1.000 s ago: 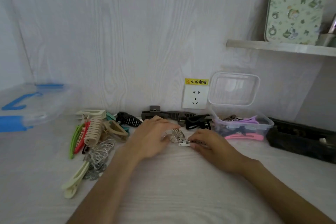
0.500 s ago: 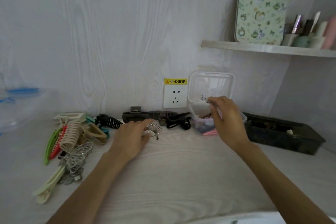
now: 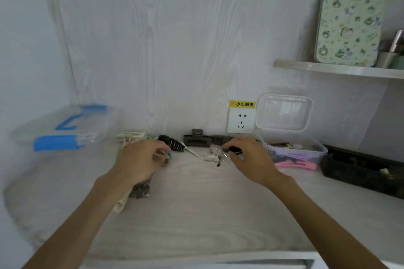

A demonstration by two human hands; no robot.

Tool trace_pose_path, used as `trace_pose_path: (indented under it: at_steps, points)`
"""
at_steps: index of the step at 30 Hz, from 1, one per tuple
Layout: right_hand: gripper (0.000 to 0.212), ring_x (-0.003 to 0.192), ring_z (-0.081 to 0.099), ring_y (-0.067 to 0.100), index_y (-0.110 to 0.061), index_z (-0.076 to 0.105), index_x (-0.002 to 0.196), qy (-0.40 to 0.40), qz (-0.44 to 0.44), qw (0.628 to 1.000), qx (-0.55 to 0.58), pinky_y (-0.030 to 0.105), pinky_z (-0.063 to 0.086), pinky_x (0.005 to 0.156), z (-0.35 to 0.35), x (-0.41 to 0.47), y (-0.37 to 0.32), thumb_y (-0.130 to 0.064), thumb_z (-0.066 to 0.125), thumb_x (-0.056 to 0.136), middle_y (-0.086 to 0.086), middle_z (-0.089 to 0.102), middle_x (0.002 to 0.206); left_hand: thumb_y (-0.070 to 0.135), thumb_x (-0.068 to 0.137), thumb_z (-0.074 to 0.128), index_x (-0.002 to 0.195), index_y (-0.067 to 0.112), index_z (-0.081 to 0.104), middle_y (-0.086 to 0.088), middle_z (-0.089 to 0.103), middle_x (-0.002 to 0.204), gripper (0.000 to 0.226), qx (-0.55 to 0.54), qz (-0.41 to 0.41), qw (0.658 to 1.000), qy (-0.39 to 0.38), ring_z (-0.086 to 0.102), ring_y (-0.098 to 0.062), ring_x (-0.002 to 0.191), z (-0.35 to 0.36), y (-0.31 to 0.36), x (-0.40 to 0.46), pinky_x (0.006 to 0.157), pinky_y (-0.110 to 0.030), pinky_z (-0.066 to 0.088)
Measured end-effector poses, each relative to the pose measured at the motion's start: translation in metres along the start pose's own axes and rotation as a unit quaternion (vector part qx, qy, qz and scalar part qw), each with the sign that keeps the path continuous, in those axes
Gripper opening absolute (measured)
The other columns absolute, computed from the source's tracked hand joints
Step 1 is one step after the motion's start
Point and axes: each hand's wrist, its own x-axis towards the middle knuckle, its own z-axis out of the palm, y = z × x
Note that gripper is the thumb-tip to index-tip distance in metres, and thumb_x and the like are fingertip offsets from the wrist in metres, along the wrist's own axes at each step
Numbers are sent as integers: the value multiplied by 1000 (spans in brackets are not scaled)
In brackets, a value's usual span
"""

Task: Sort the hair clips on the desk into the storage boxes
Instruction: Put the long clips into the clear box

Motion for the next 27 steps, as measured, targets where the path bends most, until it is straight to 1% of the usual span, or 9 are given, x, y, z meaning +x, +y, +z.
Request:
trace_pose_path:
  at_steps: [3, 5, 8, 10, 13, 15, 17, 21, 27]
  points:
    - [36, 130, 39, 18, -23, 51, 130, -39, -25, 999, 27, 32, 29, 109, 34, 5, -32, -20, 47, 94, -1, 49, 138, 41, 75, 71, 98, 46, 63, 16, 64, 109, 25, 3, -72, 997, -35, 59, -10, 103, -29, -33, -26, 86, -29, 47]
    - [41, 138, 29, 17, -27, 40, 138, -61, -33, 998, 5, 33, 20, 114, 58, 8, -49, -21, 38, 98, -3, 37, 148, 57, 67, 72, 86, 46, 59, 19, 62, 100, 25, 19, -116, 993, -35, 59, -7, 93, -40, -50, -45, 83, -31, 48]
    - [47, 143, 17, 16, -21, 23, 146, -75, 1, 996, -51, 37, 10, 117, 85, 15, -68, -28, 29, 99, -2, 24, 154, 84, 53, 54, 86, 38, 55, 21, 60, 87, 56, 34, -182, 981, -50, 58, -3, 82, -44, -60, -67, 78, -28, 48]
    - [52, 143, 17, 17, -16, 14, 148, -82, 36, 992, -89, 40, 8, 117, 95, 23, -72, -30, 26, 99, 1, 21, 155, 89, 50, 45, 91, 35, 54, 20, 60, 88, 68, 25, -200, 975, -90, 58, -3, 84, -38, -57, -78, 78, -28, 47]
    - [46, 130, 39, 22, -15, 30, 142, -55, 67, 986, -139, 37, 19, 111, 99, 32, -66, -28, 28, 98, 4, 44, 141, 87, 55, 45, 93, 35, 54, 20, 60, 90, 65, -1, -188, 974, -128, 57, -2, 85, -26, -46, -84, 76, -26, 46]
    - [35, 115, 49, 24, -22, 57, 120, -27, 82, 988, -129, 37, 25, 104, 97, 34, -61, -34, 37, 94, 3, 56, 122, 78, 65, 53, 93, 35, 56, 20, 59, 87, 51, -26, -178, 976, -127, 58, -2, 85, -22, -44, -81, 77, -26, 47]
    - [25, 105, 53, 23, -28, 69, 100, 1, 111, 991, -81, 35, 28, 98, 93, 34, -57, -37, 50, 88, 1, 63, 106, 68, 71, 59, 93, 37, 58, 19, 60, 86, 38, -48, -169, 975, -132, 59, -5, 87, -17, -43, -74, 81, -29, 49]
    - [17, 100, 53, 22, -28, 73, 91, 28, 133, 989, -67, 35, 31, 94, 92, 34, -53, -33, 58, 85, 0, 67, 96, 57, 79, 59, 96, 38, 63, 18, 61, 89, 26, -63, -148, 983, -89, 60, -8, 91, 1, -24, -61, 79, -28, 46]
    - [15, 101, 57, 24, -16, 63, 93, 50, 136, 989, -33, 36, 40, 90, 87, 25, -50, -21, 49, 90, 4, 66, 98, 38, 89, 56, 113, 36, 61, 11, 58, 105, 24, -57, -104, 990, 76, 55, -10, 96, 33, 3, -47, 68, -26, 39]
